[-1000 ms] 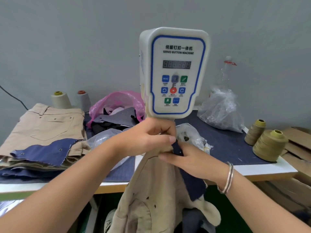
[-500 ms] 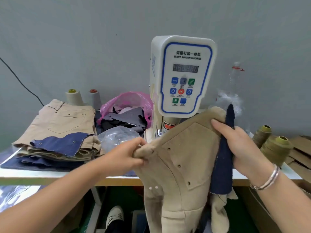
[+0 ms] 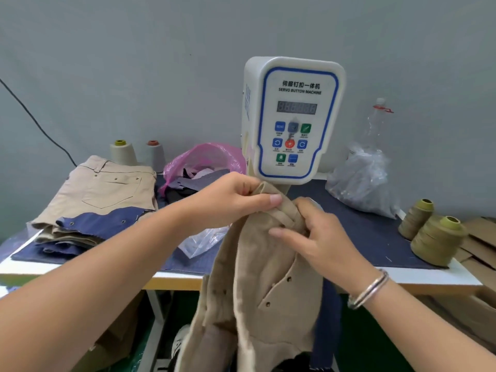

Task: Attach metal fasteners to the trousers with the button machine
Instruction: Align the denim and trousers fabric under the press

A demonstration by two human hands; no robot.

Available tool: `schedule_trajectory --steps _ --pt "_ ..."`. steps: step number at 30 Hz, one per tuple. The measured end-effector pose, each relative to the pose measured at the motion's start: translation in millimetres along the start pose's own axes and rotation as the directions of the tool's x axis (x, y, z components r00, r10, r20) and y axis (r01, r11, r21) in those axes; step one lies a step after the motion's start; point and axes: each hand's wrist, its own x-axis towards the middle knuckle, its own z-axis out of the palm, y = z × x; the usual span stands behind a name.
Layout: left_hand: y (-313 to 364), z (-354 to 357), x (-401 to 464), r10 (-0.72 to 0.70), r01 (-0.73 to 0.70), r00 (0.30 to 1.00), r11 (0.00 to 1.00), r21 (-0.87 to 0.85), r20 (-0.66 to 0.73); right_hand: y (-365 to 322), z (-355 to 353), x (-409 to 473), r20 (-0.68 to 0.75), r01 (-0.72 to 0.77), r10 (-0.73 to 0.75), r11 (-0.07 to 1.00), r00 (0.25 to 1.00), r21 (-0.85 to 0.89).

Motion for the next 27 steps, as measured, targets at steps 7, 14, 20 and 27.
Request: schedule_trajectory --steps 7,14,20,27 --pt "-34.9 -4.9 -26.3 -0.168 0.169 0.986 0.982 -0.09 0.018 -9.7 -12.2 22.0 0.004 -0.027 0.027 0.998 1.0 -0.063" --pt "-49.9 16.8 -39.3 -0.306 0.345 0.907 0.934 -0.09 0.29 -22.7 -30.2 35.2 -0.004 -0.02 0.02 0.926 1.0 -0.377" --pt "-64.3 27.8 -36.5 -0.286 0.293 0.921 0.956 0.012 0.266 -27.1 -40.9 48.3 0.02 -0.044 0.057 0.913 0.998 -0.405" --pt "-73.8 22.7 -35.0 -0.262 0.26 0.964 0.964 0.062 0.042 -26.2 -63.1 50.4 0.146 -0.215 0.179 0.935 0.973 0.284"
